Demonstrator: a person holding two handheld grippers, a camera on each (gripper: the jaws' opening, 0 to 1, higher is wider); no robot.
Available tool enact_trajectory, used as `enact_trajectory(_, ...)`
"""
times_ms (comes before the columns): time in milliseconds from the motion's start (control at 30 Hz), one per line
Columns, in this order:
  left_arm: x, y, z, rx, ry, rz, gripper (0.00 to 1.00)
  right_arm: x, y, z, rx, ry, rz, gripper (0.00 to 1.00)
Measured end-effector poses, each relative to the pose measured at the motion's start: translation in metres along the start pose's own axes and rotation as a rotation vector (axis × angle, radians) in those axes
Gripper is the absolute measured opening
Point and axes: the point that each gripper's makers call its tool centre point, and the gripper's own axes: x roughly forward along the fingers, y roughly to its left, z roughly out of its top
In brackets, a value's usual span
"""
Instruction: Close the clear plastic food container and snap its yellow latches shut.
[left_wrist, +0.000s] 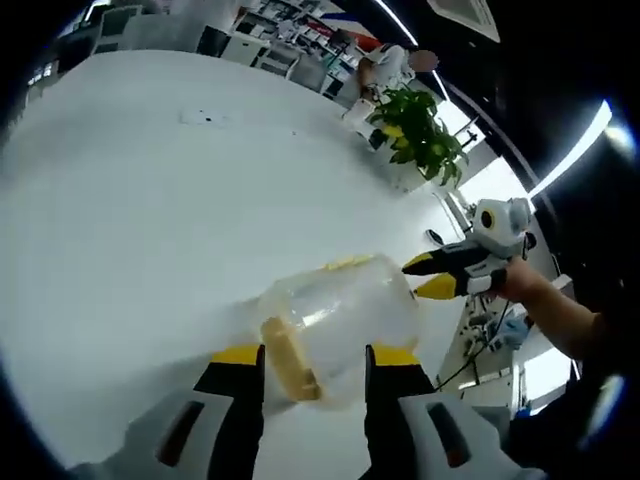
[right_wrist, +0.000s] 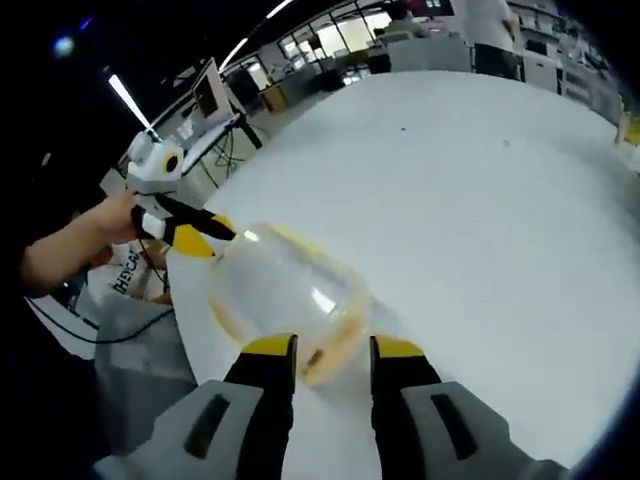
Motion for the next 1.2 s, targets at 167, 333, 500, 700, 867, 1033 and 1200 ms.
enact_trajectory(167, 0.005, -0.002, -0.007, -0.011, 0.009, 0.006, 0.32, 0.005, 0.004, -0.004, 0.031, 0.0, 0.013, 0.24)
enact_trajectory(333, 0.011, -0.005, -0.011, 0.024, 0.022, 0.026, 0.33, 0.006, 0.007, -0.011, 0.038, 0.038, 0.012, 0.23)
enact_trajectory(500, 0.011, 0.0, -0.011, 0.062, 0.028, 0.066, 0.27, 0.008, 0.007, -0.011, 0.051, 0.046, -0.009, 0.23)
enact_trajectory(700, 0.012, -0.002, -0.011, 0.089, 0.037, 0.084, 0.25, 0.007, 0.011, -0.012, -0.008, 0.065, -0.027, 0.2)
enact_trajectory(867, 0.014, -0.006, -0.012, 0.084, 0.022, 0.099, 0.24, 0.008, 0.009, -0.012, -0.053, 0.083, -0.006, 0.19)
enact_trajectory(1033, 0.011, -0.003, -0.012, 0.084, 0.061, 0.14, 0.23, 0.009, 0.011, -0.01, -0.039, 0.123, 0.019, 0.14)
enact_trajectory(1200, 0.009, -0.008, -0.012, 0.082, 0.04, 0.149, 0.24, 0.01, 0.01, -0.016, -0.011, 0.122, 0.042, 0.14)
